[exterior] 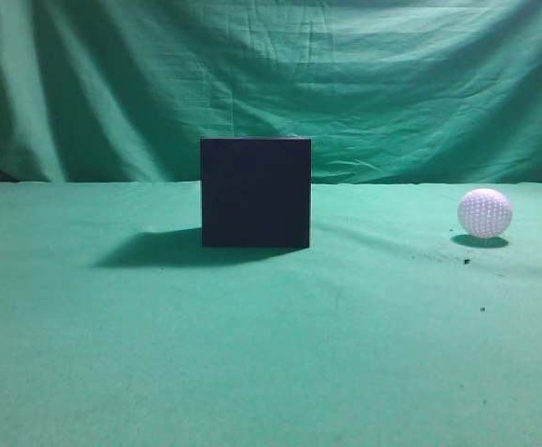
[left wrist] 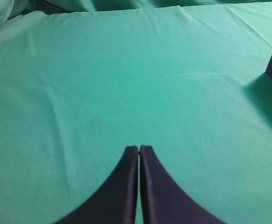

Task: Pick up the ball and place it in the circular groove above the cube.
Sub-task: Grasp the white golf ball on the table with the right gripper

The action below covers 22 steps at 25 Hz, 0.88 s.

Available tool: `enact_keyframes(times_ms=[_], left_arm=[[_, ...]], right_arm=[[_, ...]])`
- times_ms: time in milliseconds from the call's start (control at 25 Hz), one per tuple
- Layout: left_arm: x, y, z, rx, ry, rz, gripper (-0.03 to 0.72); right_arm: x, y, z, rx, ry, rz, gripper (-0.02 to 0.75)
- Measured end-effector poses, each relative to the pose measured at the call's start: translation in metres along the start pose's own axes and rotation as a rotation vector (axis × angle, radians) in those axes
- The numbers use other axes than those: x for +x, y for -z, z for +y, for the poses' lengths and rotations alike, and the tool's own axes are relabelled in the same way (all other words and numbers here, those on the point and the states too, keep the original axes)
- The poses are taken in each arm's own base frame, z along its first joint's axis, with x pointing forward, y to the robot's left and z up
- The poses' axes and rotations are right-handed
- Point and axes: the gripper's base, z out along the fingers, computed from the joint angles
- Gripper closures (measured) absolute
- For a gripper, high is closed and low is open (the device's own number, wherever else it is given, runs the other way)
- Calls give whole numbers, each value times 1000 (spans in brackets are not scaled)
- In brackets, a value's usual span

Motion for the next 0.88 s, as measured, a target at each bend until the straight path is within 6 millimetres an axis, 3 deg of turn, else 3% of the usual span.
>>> enact_keyframes(times_ms=[880], left_arm=[[0,0,0,0,0,0,688]], right_arm=[[0,0,0,0,0,0,689]])
